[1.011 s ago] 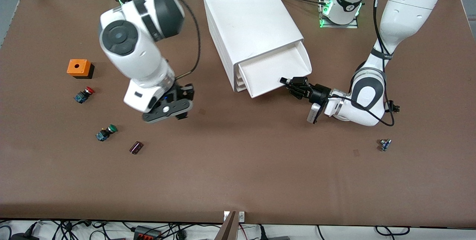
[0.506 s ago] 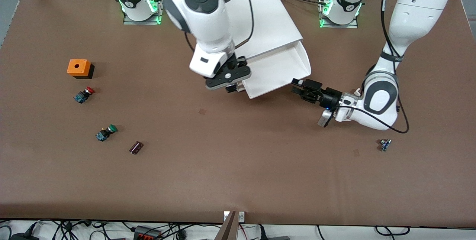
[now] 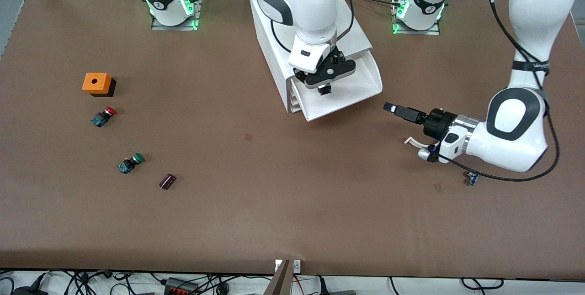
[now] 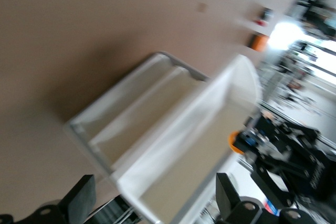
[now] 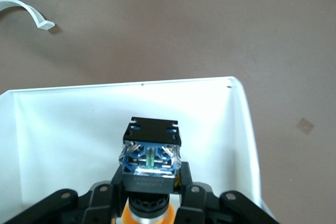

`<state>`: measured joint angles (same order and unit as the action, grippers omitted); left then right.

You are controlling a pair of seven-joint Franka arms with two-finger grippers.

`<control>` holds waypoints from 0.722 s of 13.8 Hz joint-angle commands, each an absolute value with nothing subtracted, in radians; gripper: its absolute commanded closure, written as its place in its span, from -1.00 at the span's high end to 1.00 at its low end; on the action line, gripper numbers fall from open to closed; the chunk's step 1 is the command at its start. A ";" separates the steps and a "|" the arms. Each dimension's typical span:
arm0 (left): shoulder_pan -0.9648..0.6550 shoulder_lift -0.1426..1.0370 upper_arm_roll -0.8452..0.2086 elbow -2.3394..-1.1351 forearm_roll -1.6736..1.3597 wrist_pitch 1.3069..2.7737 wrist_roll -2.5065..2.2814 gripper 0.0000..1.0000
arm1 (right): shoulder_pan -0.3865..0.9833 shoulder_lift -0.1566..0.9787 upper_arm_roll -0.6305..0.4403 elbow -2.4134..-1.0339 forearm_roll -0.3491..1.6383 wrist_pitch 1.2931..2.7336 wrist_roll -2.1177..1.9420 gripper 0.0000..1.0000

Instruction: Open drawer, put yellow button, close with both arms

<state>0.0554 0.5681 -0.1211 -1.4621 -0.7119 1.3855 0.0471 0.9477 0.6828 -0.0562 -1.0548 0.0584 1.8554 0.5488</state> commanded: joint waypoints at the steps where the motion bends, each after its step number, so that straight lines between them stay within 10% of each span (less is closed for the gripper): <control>1: 0.035 0.580 -0.132 -1.376 -0.487 1.373 -0.118 1.00 | 0.956 0.725 -0.049 -0.996 0.064 1.847 0.580 -1.00; 8: 0.011 0.616 -0.127 -1.233 -0.077 1.417 -0.186 1.00 | 0.988 0.795 -0.051 -0.996 0.063 1.899 0.627 -1.00; 9: 0.018 0.647 -0.124 -1.215 -0.081 1.469 -0.184 1.00 | 0.986 0.792 -0.054 -0.996 0.063 1.893 0.630 -0.41; 10: 0.024 0.655 -0.124 -1.215 -0.086 1.529 -0.184 1.00 | 0.986 0.792 -0.060 -0.994 0.063 1.882 0.634 0.99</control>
<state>0.0196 0.5900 -0.1258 -1.2764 -0.1072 1.4676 -0.1733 0.9829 0.7764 -0.0515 -1.0228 0.0584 1.9088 0.6091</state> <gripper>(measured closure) 0.000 0.590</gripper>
